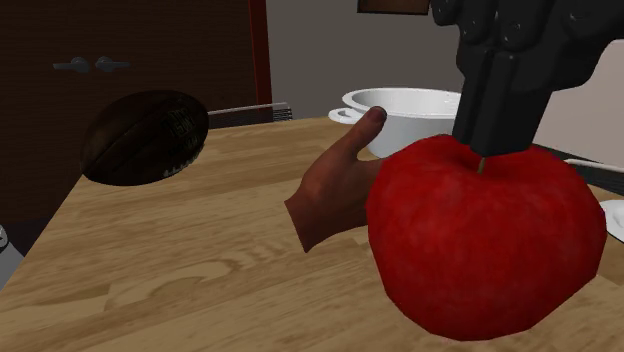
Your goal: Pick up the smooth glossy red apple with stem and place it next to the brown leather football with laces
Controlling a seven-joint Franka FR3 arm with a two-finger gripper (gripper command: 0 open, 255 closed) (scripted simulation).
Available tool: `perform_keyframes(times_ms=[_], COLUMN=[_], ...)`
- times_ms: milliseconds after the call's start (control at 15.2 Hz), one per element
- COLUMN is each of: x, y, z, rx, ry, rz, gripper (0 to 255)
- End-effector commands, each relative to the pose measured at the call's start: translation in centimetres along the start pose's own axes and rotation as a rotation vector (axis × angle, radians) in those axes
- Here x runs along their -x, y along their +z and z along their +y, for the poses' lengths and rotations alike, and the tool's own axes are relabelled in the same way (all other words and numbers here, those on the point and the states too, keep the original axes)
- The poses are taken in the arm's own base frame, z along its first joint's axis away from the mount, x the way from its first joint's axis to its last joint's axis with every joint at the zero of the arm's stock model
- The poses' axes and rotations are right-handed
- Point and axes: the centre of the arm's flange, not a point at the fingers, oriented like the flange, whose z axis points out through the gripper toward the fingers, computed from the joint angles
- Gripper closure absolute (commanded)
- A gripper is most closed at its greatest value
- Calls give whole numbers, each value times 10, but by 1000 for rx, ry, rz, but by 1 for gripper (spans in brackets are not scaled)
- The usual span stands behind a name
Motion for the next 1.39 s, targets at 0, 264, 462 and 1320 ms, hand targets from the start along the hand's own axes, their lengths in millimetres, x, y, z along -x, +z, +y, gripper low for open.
perform_keyframes(times_ms=[0, 264, 462, 1320], x=[0, -1, -3, -8], y=[-11, -32, -48, -116], z=[-1, -3, -4, -11], rx=[0, 0, 0, 0], ry=[0, 0, 0, 0], rz=[0, 0, 0, 0], gripper=[255, 255, 255, 255])
